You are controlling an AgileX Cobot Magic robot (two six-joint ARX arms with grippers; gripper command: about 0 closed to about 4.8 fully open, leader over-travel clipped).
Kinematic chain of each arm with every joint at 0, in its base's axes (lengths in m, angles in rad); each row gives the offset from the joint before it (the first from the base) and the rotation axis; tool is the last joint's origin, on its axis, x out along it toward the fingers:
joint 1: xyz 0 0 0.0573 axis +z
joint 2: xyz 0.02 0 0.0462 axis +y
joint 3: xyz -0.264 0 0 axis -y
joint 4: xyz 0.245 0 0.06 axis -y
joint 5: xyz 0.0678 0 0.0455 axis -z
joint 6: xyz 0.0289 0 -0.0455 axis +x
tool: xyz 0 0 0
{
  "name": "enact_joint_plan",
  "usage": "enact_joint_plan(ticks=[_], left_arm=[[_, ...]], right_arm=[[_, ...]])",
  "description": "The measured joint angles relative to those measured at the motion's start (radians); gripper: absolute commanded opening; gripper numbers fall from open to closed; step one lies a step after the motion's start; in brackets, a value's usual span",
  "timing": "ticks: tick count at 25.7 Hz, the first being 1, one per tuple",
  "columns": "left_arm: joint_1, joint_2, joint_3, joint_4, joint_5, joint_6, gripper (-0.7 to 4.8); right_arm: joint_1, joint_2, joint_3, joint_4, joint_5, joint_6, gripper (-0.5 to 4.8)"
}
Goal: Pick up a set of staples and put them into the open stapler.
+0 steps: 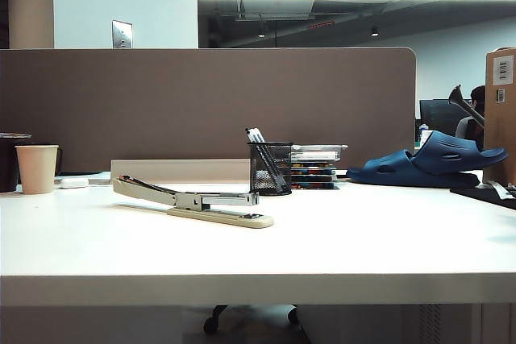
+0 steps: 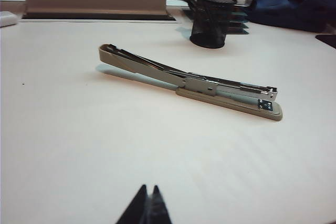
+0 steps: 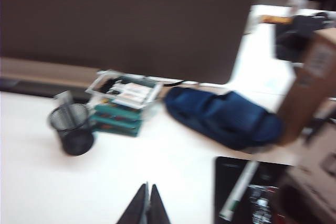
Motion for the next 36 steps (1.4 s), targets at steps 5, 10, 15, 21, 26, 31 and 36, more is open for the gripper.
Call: enact_joint_plan(ticks=[5, 10, 15, 21, 26, 31, 36], left_arm=[[0.0, 0.0, 0.0, 0.0, -0.007, 0.0, -0.06], [0.0, 0.0, 0.0, 0.0, -0.007, 0.0, -0.06], [0.0, 0.0, 0.0, 0.0, -0.007, 0.0, -0.06], [0.0, 0.0, 0.0, 0.0, -0.007, 0.0, -0.06], [0.0, 0.0, 0.0, 0.0, -0.007, 0.0, -0.06], [0.0, 0.0, 0.0, 0.0, -0.007, 0.0, -0.06], [0.0, 0.0, 0.0, 0.0, -0.011, 0.012, -0.06]], right_arm=[[-0.063, -0.176, -0.132, -0.013, -0.003, 0.0, -0.09], [-0.068, -0.349, -0.318, -0.017, -0.06, 0.019, -0.09], [-0.054, -0.496, -0.457, -0.018, -0.061, 0.037, -0.09], [0.033, -0.628, -0.583, -0.014, -0.048, 0.047, -0.09], [0.033, -0.753, -0.674, -0.01, -0.04, 0.066, -0.08], [0.034, -0.865, -0.833, 0.055, -0.04, 0.085, -0.09], [0.034, -0.99, -0.977, 0.161, -0.039, 0.122, -0.09]])
